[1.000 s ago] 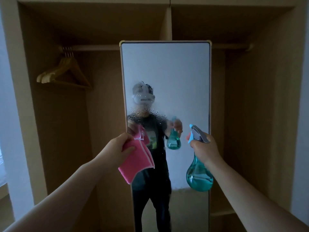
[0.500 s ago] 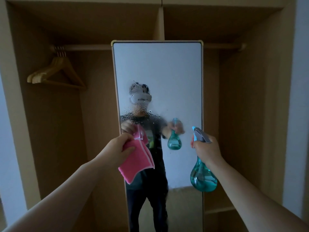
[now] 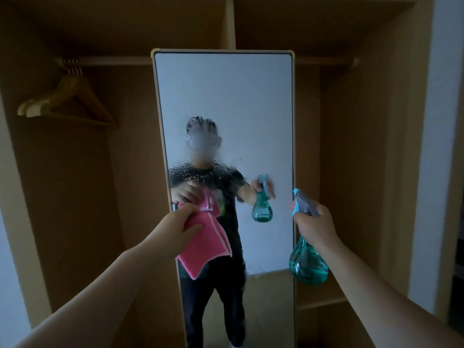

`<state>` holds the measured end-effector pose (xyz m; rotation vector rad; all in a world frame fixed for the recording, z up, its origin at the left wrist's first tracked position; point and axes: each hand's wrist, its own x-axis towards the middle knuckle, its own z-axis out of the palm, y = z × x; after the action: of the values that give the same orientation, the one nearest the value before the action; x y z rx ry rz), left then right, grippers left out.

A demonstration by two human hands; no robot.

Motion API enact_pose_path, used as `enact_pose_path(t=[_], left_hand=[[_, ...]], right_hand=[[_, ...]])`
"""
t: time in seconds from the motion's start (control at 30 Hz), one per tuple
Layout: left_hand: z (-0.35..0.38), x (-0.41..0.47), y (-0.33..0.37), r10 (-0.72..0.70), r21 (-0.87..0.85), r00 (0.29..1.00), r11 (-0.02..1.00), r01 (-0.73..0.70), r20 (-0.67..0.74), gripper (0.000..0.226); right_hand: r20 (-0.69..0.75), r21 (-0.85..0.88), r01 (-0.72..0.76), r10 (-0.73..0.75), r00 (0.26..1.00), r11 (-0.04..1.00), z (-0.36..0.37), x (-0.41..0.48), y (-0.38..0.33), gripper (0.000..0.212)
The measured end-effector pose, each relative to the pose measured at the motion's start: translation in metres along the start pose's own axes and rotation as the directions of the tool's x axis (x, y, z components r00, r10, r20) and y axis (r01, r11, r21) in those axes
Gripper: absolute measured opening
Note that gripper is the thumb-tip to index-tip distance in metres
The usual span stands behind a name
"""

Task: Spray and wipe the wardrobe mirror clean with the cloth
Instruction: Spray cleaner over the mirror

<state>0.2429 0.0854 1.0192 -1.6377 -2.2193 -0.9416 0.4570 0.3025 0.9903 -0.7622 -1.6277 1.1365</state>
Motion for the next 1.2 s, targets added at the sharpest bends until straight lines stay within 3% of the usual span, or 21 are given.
enact_pose_path(t=[0.47, 0.87, 1.2], left_hand=[[0.043, -0.020, -0.007, -0.031, 0.016, 0.993, 0.999, 0.030, 0.117, 0.010], [0.054, -0.040, -0.020, -0.062, -0.010, 0.988, 0.998, 0.064, 0.141, 0.012], [0.039, -0.054, -0.033, -0.090, -0.017, 0.988, 0.996, 0.093, 0.122, 0.014]], right_hand=[[0.030, -0.061, -0.122, 0.124, 0.992, 0.991, -0.008, -0.023, 0.059, 0.031], [-0.019, -0.023, -0.100, 0.099, 0.995, 0.995, -0.006, -0.038, 0.080, 0.017], [0.125, -0.022, -0.081, 0.083, 0.989, 0.996, 0.017, -0.054, 0.075, 0.028]])
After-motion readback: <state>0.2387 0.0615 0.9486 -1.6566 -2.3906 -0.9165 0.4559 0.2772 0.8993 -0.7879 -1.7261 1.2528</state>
